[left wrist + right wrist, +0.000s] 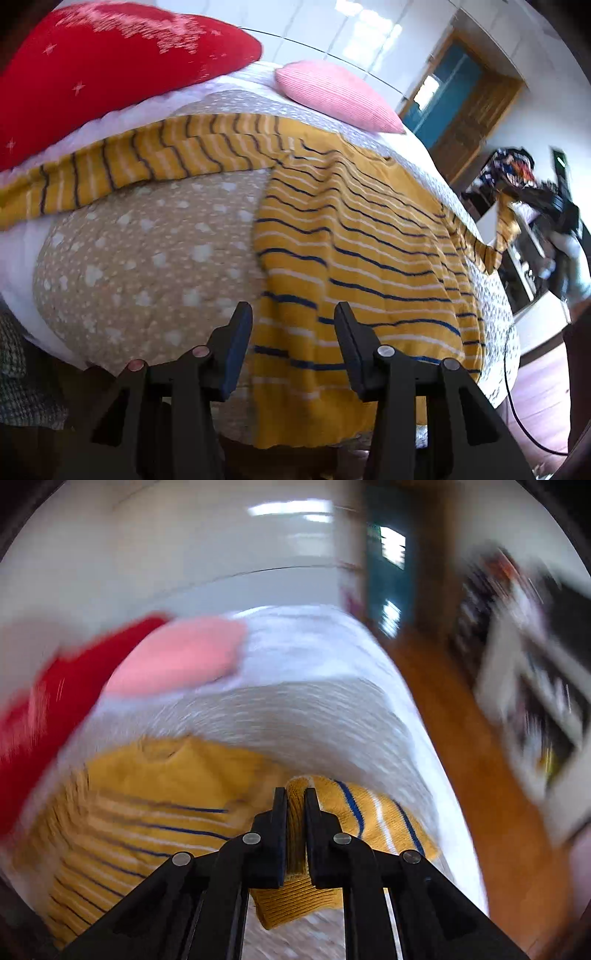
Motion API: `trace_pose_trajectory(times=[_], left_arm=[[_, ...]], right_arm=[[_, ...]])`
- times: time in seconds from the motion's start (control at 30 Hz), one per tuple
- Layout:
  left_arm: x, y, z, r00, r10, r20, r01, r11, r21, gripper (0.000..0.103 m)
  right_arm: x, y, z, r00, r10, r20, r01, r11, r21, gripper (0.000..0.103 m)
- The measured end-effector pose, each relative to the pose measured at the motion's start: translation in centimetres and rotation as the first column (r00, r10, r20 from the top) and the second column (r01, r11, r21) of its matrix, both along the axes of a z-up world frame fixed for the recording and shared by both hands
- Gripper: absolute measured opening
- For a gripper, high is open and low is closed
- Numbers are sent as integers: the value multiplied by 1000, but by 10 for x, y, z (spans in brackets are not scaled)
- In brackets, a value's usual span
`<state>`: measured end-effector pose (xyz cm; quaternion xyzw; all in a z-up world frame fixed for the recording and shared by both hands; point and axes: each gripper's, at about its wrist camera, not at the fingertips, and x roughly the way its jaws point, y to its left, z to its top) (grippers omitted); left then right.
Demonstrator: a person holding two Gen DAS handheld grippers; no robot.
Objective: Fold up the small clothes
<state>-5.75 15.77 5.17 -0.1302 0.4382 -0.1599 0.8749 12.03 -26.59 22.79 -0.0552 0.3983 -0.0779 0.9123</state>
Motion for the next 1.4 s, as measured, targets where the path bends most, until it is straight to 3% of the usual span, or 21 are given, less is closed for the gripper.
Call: trace_pose_trajectory(times=[0.07, 0.13, 0.23, 0.3, 0.33, 0.37, 0.43, 0.53, 0.67, 0.77, 0.83, 0.9, 1.0, 1.03, 1.17, 1.4], left_arm=[[0, 15, -3, 1000, 31, -2, -31, 999, -16, 45], [-1, 30, -5, 998, 64, -8, -64, 997, -30, 45], [-1, 53, -9, 993, 114, -18, -114, 993, -36, 45], [-3, 66, -11, 990, 139, -23, -140, 989, -38, 45], [-4, 71, -12, 989, 149, -23, -150, 988, -39, 45], [-5, 76, -12, 987, 156, -23, -157, 987, -41, 45], [-8, 86, -13, 984, 174, -24, -175, 983, -51, 48], [-10, 100, -16, 980, 198, -22, -199, 978, -67, 50], [-7, 109, -22, 974, 222, -37, -224, 971, -88, 51], [-7, 111, -24, 974, 221, -46, -225, 969, -103, 51], [-8, 108, -23, 976, 214, -43, -217, 971, -98, 51], [-7, 104, -21, 978, 206, -41, -209, 974, -93, 51], [-7, 99, -20, 980, 197, -39, -199, 976, -90, 51], [-6, 97, -20, 980, 195, -40, -198, 976, -91, 51], [-3, 92, -23, 982, 181, -49, -185, 979, -90, 51], [7, 90, -33, 979, 186, -82, -194, 975, -108, 51]], right_arm=[[37, 70, -15, 990, 136, -41, -140, 983, -120, 10], [56, 140, -38, 960, 265, -89, -278, 939, -202, 10], [76, 239, -83, 887, 428, -172, -460, 844, -276, 10], [79, 291, -113, 832, 509, -220, -554, 784, -280, 16], [77, 316, -128, 798, 549, -250, -602, 750, -276, 27], [75, 330, -134, 782, 568, -257, -623, 731, -278, 35], [66, 342, -135, 753, 609, -249, -657, 707, -261, 40], [69, 322, -115, 775, 595, -213, -631, 753, -187, 45], [80, 240, -74, 903, 412, -122, -425, 898, -115, 49], [90, 188, -76, 948, 282, -147, -289, 957, -33, 49], [96, 164, -85, 959, 230, -168, -224, 973, 54, 49], [100, 145, -95, 964, 199, -178, -172, 972, 157, 50], [99, 125, -113, 961, 200, -192, -123, 929, 349, 50], [95, 131, -118, 959, 206, -196, -122, 921, 370, 50], [105, 151, -143, 945, 221, -242, -134, 934, 330, 50], [168, 200, -138, 933, 278, -227, -204, 932, 301, 52]])
